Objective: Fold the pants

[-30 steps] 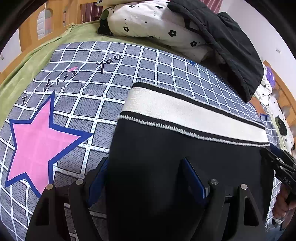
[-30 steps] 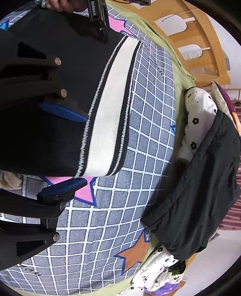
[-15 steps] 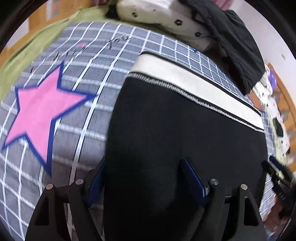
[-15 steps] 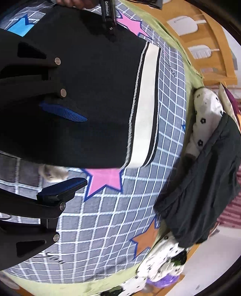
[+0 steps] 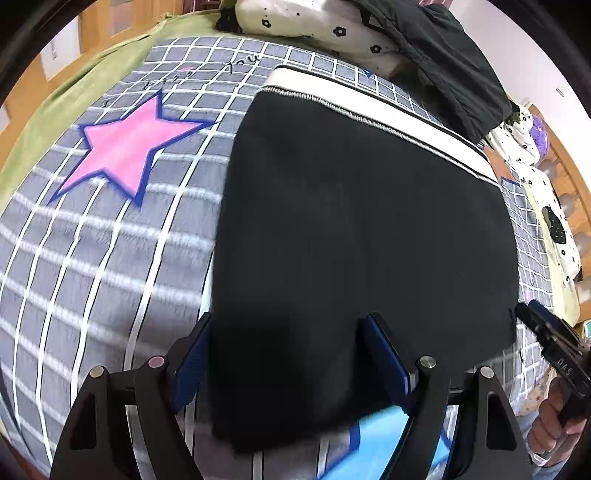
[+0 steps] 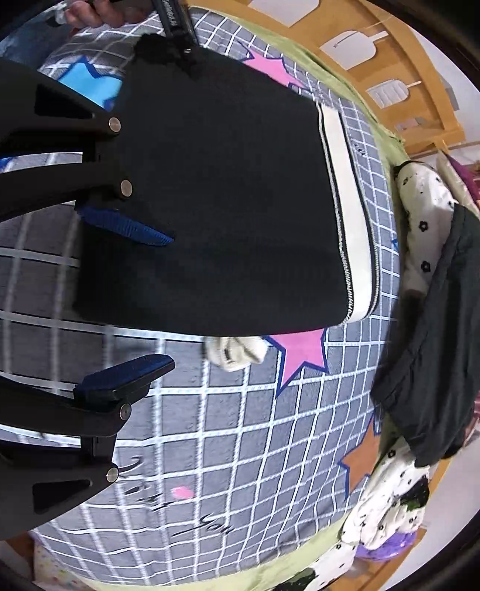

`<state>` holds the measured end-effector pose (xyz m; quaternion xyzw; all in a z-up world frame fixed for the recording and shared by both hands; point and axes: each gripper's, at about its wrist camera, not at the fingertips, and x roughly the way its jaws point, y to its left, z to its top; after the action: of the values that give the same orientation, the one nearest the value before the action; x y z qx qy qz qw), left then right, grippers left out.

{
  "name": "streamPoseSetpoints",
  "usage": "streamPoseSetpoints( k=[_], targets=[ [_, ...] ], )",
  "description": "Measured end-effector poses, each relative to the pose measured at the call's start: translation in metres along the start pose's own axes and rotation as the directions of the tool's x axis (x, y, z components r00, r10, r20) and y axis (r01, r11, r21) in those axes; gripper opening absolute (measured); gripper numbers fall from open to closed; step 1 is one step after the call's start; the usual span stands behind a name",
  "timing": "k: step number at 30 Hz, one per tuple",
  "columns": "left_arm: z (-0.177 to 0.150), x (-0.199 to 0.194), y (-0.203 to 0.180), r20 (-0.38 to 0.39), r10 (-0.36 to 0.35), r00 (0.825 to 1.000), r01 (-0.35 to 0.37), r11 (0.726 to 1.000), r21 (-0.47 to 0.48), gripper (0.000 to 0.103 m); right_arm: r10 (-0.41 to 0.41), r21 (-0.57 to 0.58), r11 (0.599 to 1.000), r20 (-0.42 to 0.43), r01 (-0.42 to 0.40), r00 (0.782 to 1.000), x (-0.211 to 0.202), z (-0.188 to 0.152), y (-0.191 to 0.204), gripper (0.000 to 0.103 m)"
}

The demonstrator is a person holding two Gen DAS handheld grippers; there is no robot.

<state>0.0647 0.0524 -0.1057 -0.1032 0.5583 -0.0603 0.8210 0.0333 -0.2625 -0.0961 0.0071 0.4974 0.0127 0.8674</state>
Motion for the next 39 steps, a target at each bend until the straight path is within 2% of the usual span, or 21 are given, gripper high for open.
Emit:
streamPoseSetpoints(
  k=[2, 5, 8, 10, 13, 16, 19, 21, 23, 28, 34, 39],
  targets=[
    [-0.010, -0.011, 0.003, 0.008, 0.010, 1.000, -0.009, 1.000, -0.018, 0.078, -0.003, 0.013, 1.000, 0.043, 0.002, 0.999, -0.017, -0.006, 0.000, 0.060],
    [-0.031, -0.036, 0.001, 0.031, -0.016, 0.999, 0.017, 0.999, -0.029, 0.078, -0.025, 0.024, 0.999, 0.130, 0.022, 0.991, -0.051, -0.016, 0.000, 0.061],
    [-0.046, -0.062, -0.008, 0.091, 0.022, 0.996, -0.024, 1.000, 0.012, 0.079, -0.028, 0.033, 0.999, 0.183, 0.022, 0.983, -0.076, -0.020, -0.003, 0.065],
    [-0.059, -0.084, -0.017, 0.159, 0.065, 0.985, -0.075, 0.996, 0.055, 0.079, -0.010, 0.038, 0.999, 0.215, 0.001, 0.977, -0.094, -0.026, -0.005, 0.070],
    [-0.073, -0.106, -0.021, 0.229, 0.094, 0.969, -0.109, 0.993, 0.055, 0.082, -0.026, 0.040, 0.999, 0.242, 0.017, 0.970, -0.112, -0.037, -0.004, 0.072],
    [-0.081, -0.117, -0.025, 0.275, 0.104, 0.956, -0.128, 0.989, 0.069, 0.083, -0.037, 0.038, 0.999, 0.238, 0.029, 0.971, -0.117, -0.048, -0.004, 0.072],
    [-0.090, -0.123, -0.030, 0.321, 0.136, 0.937, -0.171, 0.982, 0.085, 0.083, -0.031, 0.033, 0.999, 0.230, 0.024, 0.973, -0.120, -0.062, -0.002, 0.085],
    [-0.094, -0.126, -0.034, 0.344, 0.135, 0.929, -0.172, 0.982, 0.079, 0.083, -0.038, 0.022, 0.999, 0.250, 0.033, 0.968, -0.123, -0.069, -0.001, 0.093],
    [-0.096, -0.128, -0.032, 0.363, 0.122, 0.924, -0.158, 0.985, 0.070, 0.083, -0.058, 0.004, 0.998, 0.270, 0.059, 0.961, -0.127, -0.079, 0.005, 0.097],
    [-0.100, -0.128, -0.028, 0.388, 0.131, 0.912, -0.155, 0.987, 0.031, 0.083, -0.057, -0.014, 0.998, 0.267, 0.063, 0.962, -0.128, -0.092, 0.011, 0.098],
    [-0.108, -0.126, -0.033, 0.410, 0.144, 0.901, -0.178, 0.983, 0.046, 0.083, -0.045, 0.014, 0.999, 0.272, 0.043, 0.961, -0.131, -0.102, 0.009, 0.098],
    [-0.116, -0.125, -0.039, 0.406, 0.148, 0.902, -0.187, 0.981, 0.059, 0.083, -0.054, 0.025, 0.999, 0.273, 0.048, 0.960, -0.131, -0.103, 0.007, 0.098]
  ],
)
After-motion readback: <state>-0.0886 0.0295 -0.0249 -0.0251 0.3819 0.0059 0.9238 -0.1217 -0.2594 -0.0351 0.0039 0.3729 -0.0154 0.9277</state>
